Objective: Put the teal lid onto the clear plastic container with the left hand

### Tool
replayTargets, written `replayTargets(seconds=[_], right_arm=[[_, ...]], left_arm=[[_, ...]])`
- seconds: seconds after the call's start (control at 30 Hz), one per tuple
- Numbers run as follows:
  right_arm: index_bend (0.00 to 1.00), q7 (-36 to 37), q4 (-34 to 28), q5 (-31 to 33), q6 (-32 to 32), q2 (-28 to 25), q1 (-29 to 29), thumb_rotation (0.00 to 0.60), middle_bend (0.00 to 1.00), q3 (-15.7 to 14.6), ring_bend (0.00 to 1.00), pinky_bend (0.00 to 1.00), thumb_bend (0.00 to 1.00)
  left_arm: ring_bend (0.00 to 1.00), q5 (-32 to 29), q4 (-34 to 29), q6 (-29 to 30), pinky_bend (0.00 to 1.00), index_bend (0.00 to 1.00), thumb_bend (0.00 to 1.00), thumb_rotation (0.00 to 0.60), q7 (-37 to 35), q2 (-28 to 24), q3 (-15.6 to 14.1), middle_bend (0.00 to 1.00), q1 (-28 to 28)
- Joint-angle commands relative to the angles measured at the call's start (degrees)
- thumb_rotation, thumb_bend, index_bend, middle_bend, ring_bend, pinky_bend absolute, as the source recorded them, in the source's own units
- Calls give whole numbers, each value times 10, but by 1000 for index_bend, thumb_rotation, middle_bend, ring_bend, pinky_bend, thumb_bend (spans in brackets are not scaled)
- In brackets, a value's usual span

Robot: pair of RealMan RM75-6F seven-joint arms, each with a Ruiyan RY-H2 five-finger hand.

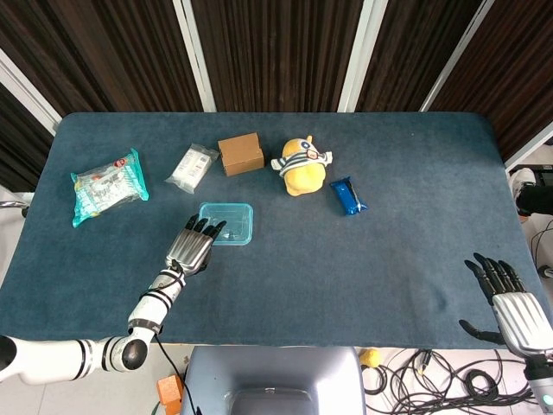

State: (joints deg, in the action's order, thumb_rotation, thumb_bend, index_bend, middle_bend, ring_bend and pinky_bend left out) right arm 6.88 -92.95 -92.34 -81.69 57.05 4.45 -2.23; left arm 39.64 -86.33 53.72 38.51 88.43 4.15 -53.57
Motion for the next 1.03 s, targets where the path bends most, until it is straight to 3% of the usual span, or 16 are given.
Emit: replayTargets(seconds=[0.03,0.2,0.33,0.43,0.53,0.6,0.7,0.77,0.8,1.03], right_arm=[[0,0,0,0,0,0,0,600,0,0,0,0,101],[0,0,1,1,-1,0,0,600,0,0,0,0,101],[0,-1,2,1,-1,0,-1,600,0,0,0,0,101],[0,-8,1,3,0,1,-2,600,0,-1,0,0,101],[0,-21,-1,4,3,5,-3,600,0,-2,0,0,101],[0,-36,-4,5,5,9,-3,600,0,-2,0,0,101],[0,-64,-9,7,8,18,-3,600,0,-2,0,0,101],[0,-81,-13,9,10,23,-3,600,0,-2,0,0,101],[0,-90,-15,10,11,26,-3,600,0,-2,0,0,101],[0,-115,-20,20,4,33,-10,600,0,1,0,0,101]], left_arm=[[84,40,-7,35,0,0,680,600,-13,-2,12,238,6],[31,136,-57,116,0,0,503,600,-55,-34,28,69,35],[19,181,-145,167,0,0,412,600,-60,-98,3,39,79],[11,250,-188,223,0,0,384,600,-84,-142,-49,35,138],[0,325,-187,280,0,0,358,600,-127,-168,-120,8,212],[0,370,-164,321,0,0,349,600,-168,-173,-164,0,267],[0,408,-95,387,0,0,342,600,-236,-153,-194,0,344],[0,410,-60,409,0,0,342,600,-266,-136,-192,0,377],[0,407,-50,405,0,0,340,600,-247,-137,-194,0,385],[0,437,-58,386,0,0,319,600,-264,-157,-178,0,393]])
